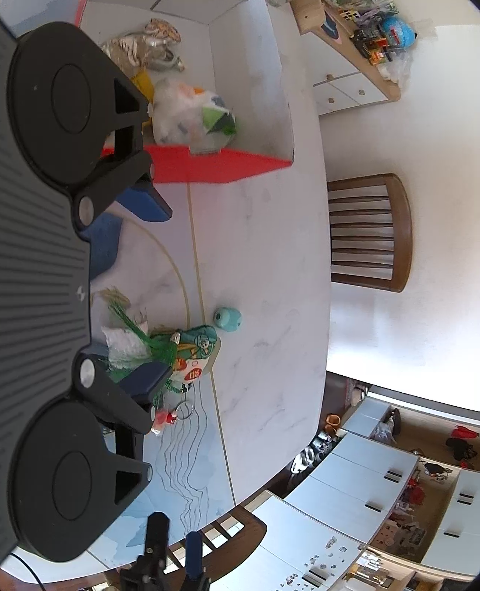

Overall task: Organize objects
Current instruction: 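Move both grippers to the teal-printed pouch and green tassel keychain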

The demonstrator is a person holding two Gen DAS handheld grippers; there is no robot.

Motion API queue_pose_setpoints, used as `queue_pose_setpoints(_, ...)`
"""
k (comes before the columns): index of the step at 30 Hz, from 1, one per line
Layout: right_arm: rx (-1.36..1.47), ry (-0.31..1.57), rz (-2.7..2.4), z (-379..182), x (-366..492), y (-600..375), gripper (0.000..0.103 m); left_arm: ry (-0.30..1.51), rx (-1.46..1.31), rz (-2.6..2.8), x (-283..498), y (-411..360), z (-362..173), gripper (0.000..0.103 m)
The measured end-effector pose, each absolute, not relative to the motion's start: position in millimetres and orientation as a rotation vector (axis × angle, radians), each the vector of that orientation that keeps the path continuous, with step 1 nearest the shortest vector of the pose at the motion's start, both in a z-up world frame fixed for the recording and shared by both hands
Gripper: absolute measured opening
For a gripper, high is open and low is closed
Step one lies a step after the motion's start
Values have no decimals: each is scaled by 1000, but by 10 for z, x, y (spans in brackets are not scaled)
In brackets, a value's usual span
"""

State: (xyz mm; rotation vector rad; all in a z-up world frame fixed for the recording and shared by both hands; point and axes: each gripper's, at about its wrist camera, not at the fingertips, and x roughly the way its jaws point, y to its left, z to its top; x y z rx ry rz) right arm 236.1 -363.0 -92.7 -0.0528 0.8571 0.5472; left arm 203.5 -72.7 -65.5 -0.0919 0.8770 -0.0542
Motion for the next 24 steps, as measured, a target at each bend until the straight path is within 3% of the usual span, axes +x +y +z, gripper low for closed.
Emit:
queue_pose_setpoints(6,-65,873,574,-1072,2402,-3710,90,891,-110,-50,2230,-848,-735,101)
queue_pose_setpoints(24,-124,916,644,-1460,2474,-3595,87,1032,-2,-94,3078,-1410,-1292,102)
